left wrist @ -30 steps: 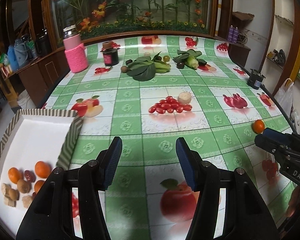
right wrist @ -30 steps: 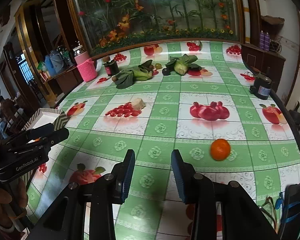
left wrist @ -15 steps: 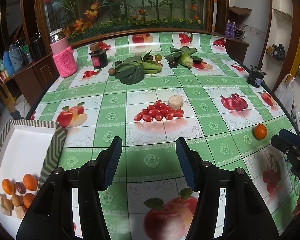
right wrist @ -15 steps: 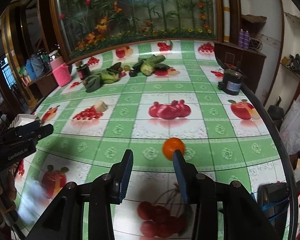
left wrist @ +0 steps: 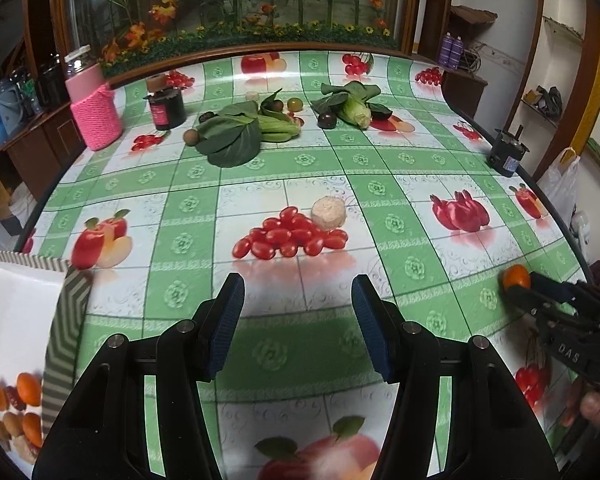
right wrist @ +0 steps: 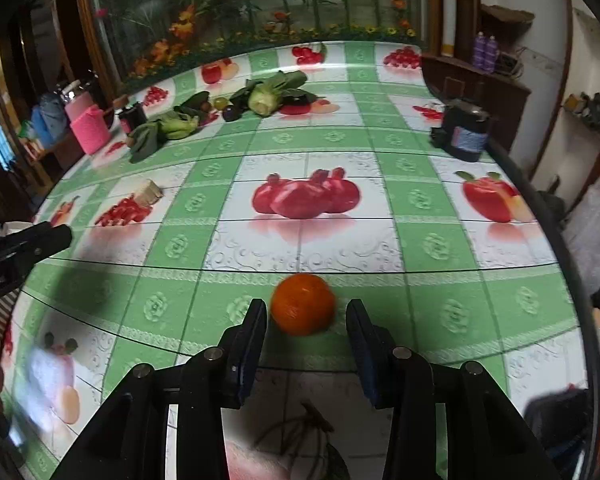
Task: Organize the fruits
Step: 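Grasp an orange with the right tool while the left tool grasps a beige bread ball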
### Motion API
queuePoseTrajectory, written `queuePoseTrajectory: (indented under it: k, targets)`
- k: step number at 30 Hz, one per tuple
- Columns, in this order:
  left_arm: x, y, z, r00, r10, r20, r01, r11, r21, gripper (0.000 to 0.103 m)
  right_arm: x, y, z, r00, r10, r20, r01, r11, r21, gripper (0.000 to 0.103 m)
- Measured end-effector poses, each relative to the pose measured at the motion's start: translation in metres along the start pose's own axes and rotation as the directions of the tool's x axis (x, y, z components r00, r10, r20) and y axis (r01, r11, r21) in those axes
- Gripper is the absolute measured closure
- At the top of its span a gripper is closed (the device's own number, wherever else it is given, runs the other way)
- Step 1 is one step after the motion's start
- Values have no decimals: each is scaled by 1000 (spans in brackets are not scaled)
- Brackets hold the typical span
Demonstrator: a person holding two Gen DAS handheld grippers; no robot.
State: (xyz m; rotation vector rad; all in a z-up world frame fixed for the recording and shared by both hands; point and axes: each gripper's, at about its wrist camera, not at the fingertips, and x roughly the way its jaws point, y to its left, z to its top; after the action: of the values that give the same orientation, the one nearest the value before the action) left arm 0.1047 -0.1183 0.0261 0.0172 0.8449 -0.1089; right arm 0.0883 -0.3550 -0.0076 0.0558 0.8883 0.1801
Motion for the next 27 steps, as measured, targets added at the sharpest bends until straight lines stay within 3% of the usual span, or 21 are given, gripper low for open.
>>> queuePoseTrajectory:
  k: [1, 11, 21, 22, 24, 27]
  targets:
    - [4, -1, 3, 1000, -5, -5, 5, 1000, 1, 47, 1, -2, 0, 1000, 17, 7, -17, 1000, 10, 70]
    - [48, -14, 32, 998, -35, -43, 35, 999, -7, 47, 3, 5, 4, 990, 122, 66, -124, 992, 21, 71]
    - [91, -15, 48, 992, -78, -95, 77, 997, -10, 48, 7, -4, 7, 977, 201, 70, -205, 977, 54, 71]
    - [92, -15, 47, 992, -85, -93, 84, 996, -9, 49, 7, -4, 7, 977, 203, 71, -207, 977, 54, 71]
    - [92, -16, 47, 994, -76, -78, 77, 997, 10, 73, 6, -4, 7, 976, 207, 73, -210, 976, 50, 71]
    - [88, -12, 44, 994, -77, -82, 77, 997, -6, 74, 6, -1, 7, 976, 206, 76, -209, 977, 39, 71]
